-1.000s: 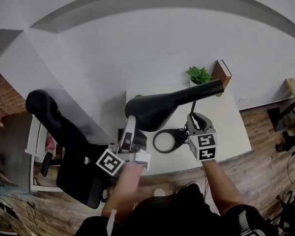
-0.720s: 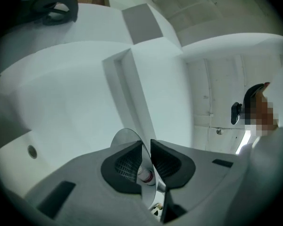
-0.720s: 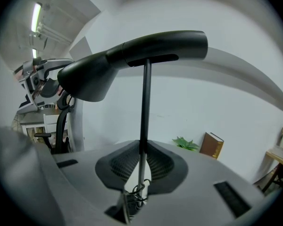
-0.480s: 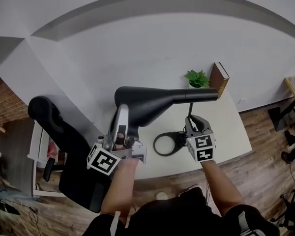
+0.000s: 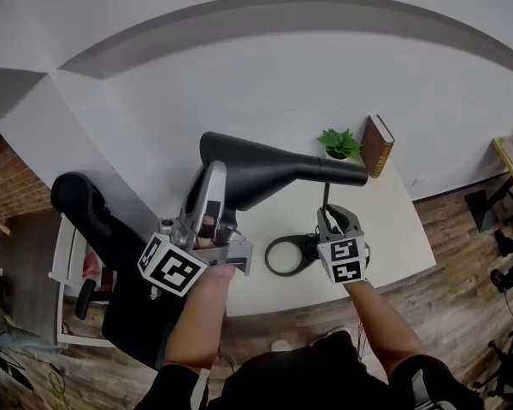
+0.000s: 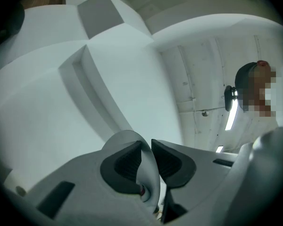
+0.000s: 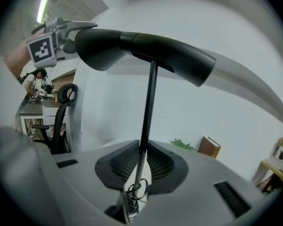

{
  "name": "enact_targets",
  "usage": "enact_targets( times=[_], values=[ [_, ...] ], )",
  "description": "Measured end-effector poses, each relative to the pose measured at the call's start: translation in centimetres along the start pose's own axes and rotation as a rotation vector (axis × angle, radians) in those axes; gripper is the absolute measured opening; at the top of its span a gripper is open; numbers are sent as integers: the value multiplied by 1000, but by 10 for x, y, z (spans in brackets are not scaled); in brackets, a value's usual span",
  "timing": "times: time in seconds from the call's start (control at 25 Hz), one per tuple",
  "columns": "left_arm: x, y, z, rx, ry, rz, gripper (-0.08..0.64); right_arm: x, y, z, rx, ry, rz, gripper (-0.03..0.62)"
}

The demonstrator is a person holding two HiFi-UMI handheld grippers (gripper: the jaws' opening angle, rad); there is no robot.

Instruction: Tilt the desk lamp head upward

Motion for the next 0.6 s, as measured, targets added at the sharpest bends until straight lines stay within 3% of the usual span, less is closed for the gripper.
enact_targets(
  times=[0.4, 0.6],
  values=[
    [-31, -37, 20, 102, -81, -49, 63, 3, 1, 2, 8, 52, -28, 43],
    [-30, -36, 19, 98, -52, -69, 71, 3, 2, 0, -5, 32, -30, 43]
  ],
)
Point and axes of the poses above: the fingertips, and each gripper's own axes: y backward along the fingers, x to its left, z out of its top, the point moved 4 cm from there along y, backward along the fingers, and after that the axes turned 9 degrees about x, right-handed, at the moved point
